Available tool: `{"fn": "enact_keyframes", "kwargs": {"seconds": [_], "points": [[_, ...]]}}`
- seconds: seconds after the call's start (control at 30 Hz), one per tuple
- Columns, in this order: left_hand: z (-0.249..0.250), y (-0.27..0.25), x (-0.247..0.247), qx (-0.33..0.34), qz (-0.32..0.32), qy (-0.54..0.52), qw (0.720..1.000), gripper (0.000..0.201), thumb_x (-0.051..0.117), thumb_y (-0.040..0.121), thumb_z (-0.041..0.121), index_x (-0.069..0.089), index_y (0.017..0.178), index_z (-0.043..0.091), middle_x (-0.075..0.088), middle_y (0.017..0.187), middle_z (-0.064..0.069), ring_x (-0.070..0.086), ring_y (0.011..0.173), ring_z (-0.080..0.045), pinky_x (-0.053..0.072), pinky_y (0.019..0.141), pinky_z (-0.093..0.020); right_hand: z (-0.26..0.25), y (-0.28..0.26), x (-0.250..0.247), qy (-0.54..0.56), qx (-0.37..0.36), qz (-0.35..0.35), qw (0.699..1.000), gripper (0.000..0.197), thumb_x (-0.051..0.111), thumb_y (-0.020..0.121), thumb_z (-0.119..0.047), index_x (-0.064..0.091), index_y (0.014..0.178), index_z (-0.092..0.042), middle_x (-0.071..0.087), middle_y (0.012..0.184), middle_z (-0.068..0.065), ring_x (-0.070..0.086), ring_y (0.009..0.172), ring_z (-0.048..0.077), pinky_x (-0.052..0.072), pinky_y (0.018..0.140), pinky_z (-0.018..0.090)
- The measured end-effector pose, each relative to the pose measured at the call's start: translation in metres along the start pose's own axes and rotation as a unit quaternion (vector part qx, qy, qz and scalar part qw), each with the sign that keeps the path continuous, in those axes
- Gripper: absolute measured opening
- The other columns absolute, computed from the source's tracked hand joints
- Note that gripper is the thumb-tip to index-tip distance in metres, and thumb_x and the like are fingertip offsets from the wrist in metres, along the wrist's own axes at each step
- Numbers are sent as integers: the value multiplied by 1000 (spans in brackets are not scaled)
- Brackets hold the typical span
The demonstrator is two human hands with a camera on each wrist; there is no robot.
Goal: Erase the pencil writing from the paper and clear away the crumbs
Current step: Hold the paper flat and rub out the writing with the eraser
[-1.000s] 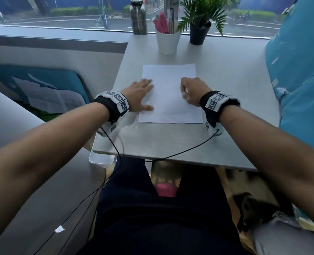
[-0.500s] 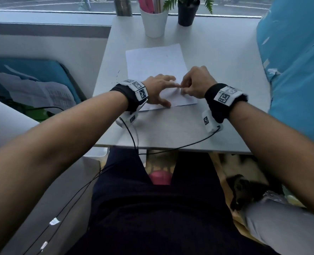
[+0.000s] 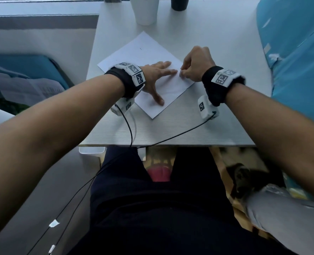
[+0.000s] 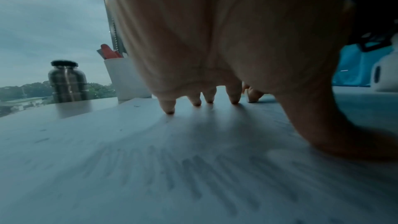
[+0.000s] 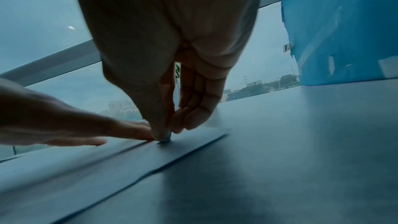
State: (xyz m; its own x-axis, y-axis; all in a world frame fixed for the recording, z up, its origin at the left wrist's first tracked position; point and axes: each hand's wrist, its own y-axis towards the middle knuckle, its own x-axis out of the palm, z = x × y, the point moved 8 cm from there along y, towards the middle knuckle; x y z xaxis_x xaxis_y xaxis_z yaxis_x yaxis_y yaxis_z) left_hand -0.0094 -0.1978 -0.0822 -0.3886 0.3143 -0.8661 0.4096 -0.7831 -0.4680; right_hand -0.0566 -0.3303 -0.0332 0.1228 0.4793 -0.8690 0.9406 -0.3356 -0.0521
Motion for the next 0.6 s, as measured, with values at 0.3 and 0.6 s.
{"fn": "enact_keyframes", "kwargs": {"seconds": [0.3,0.6], "points": [[-5,9,4,-13,-50,10,999,137,82,52,68,-7,153,44,-24,161,7,-20,148,-18,-1,117,-62,2,0,6,40,18,1,999,8,75,70,-17,78,76,-13,72,72,5,62,67,11,48,63,16],[-1,6,5,-26,-66,22,997,148,84,45,69,-15,152,41,-31,158,8,-25,147,-18,-4,117,-61,-19,-12,24,27,-19,-62,998,5,70,69,-14,74,68,-15,68,65,4,58,61,11,42,53,12]]}}
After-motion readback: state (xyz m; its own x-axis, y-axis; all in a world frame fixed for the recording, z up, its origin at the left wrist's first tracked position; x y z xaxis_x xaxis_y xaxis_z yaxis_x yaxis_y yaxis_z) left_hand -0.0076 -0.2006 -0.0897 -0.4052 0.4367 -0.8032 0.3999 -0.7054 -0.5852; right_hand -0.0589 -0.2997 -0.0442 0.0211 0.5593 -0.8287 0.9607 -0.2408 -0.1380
